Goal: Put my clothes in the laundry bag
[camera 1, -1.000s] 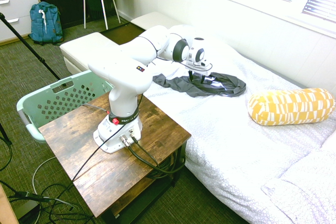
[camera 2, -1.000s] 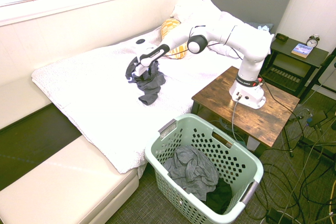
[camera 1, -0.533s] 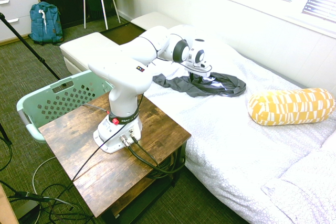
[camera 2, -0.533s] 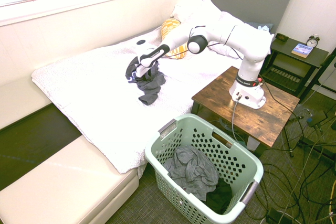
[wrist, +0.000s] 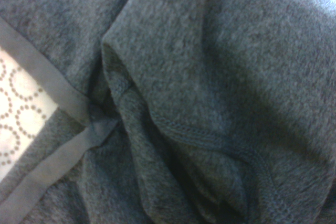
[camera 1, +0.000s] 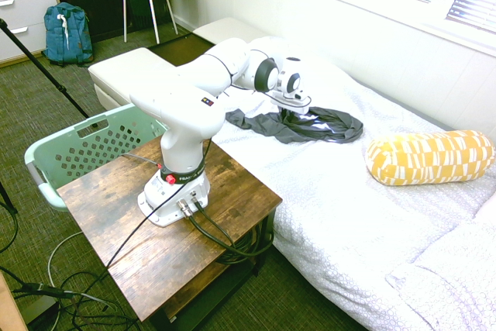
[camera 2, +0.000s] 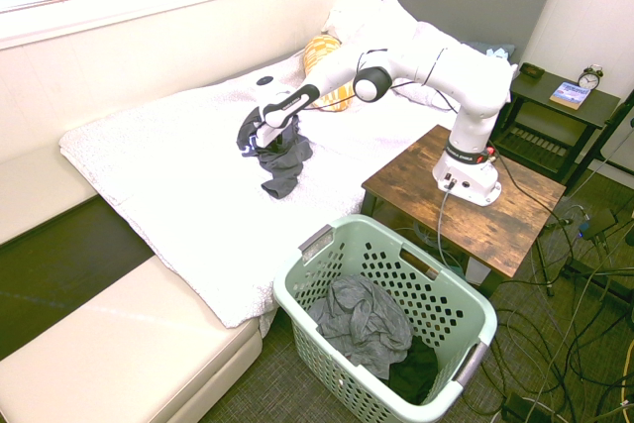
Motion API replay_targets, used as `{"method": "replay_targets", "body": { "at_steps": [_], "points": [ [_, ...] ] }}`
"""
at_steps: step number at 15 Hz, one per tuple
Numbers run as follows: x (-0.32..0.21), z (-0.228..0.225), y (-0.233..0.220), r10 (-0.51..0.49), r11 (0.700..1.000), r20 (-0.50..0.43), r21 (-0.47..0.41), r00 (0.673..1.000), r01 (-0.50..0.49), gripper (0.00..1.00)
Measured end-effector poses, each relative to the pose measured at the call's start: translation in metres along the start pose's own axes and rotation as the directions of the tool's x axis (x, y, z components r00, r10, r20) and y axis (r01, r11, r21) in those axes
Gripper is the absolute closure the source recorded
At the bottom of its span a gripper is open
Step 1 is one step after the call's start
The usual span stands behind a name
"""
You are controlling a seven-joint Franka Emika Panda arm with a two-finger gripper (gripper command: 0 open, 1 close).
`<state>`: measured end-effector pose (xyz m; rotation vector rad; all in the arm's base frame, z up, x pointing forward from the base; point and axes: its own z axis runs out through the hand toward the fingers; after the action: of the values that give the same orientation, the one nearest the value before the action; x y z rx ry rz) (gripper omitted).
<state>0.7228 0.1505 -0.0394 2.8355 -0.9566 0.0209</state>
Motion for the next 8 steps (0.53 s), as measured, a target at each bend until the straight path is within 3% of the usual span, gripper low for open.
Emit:
{"method": "replay_targets", "body": {
  "at_steps": [5, 8],
  "points": [
    [0.002, -0.001, 0.001, 0.0, 1.0, 0.018, 0.018, 1.0, 0.0, 1.0],
    [-0.003, -0.047, -0.018, -0.019, 0.998, -0.012, 0.056, 1.0, 0.02, 1.0]
  ]
}}
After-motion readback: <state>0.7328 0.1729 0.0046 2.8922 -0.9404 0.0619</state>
